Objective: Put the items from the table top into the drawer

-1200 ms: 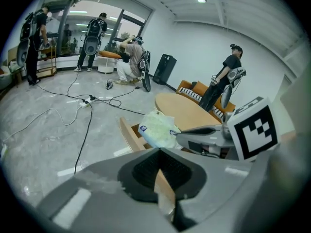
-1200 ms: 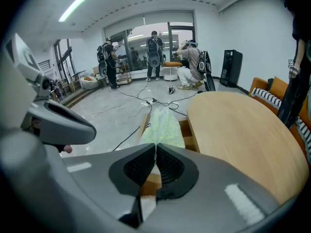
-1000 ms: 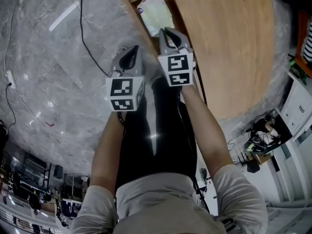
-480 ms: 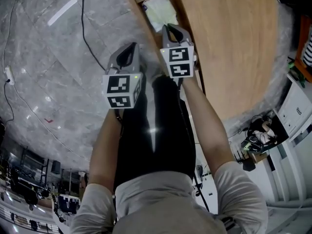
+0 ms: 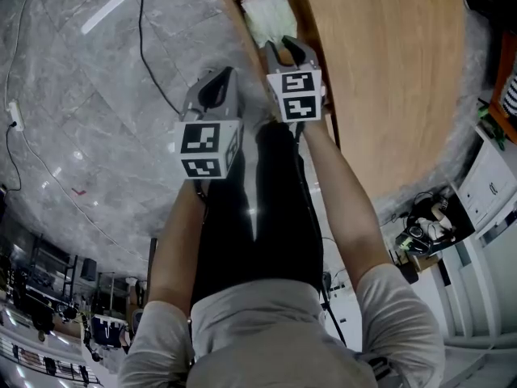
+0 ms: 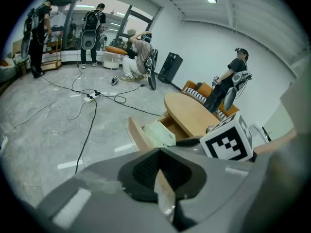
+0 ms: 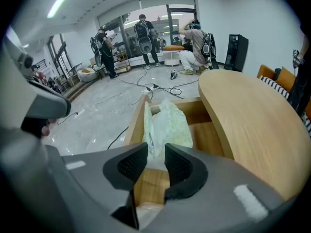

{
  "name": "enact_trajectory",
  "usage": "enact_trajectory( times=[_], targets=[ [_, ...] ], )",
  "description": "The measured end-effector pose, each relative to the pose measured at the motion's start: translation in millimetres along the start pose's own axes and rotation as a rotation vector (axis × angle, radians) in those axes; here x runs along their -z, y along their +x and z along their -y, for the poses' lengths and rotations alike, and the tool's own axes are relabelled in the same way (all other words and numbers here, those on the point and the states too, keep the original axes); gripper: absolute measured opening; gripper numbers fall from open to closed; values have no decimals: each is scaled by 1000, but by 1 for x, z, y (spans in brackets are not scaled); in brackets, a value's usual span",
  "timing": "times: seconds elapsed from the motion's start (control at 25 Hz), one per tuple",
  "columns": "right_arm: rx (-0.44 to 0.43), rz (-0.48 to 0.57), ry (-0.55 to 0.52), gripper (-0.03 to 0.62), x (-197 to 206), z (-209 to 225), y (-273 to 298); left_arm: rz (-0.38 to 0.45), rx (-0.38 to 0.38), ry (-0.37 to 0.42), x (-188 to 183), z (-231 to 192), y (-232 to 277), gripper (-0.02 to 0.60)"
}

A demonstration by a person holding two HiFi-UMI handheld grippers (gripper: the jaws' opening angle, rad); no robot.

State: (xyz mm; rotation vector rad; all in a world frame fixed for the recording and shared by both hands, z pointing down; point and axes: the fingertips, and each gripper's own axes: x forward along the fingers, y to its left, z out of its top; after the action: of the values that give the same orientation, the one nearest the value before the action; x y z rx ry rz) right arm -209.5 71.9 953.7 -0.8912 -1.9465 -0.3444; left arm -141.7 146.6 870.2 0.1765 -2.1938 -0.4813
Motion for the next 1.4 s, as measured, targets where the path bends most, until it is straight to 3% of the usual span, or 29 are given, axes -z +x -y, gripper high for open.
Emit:
enact_trajectory(
  times=[0.32,0.6,0.84,1.08,1.4],
  targets=[
    [-18,55,-34,129,-20,-4,-36,58,-12,-9,-22,21,-18,20],
    [-49,138,-61,8,-61,-23,-137,66,-44,-13,-42,47,-70,20],
    [-74,291,-69,8,-129,-39,-236,203,-62,25,-112,90,-148,20],
    [-31,472,-80,8,-203,-40,-320,334,-53,132,-185,128,-196,20],
    [-6,661,-145,6,-245,-62,-442,498,-72,202,-239,189,-269,20]
  ],
)
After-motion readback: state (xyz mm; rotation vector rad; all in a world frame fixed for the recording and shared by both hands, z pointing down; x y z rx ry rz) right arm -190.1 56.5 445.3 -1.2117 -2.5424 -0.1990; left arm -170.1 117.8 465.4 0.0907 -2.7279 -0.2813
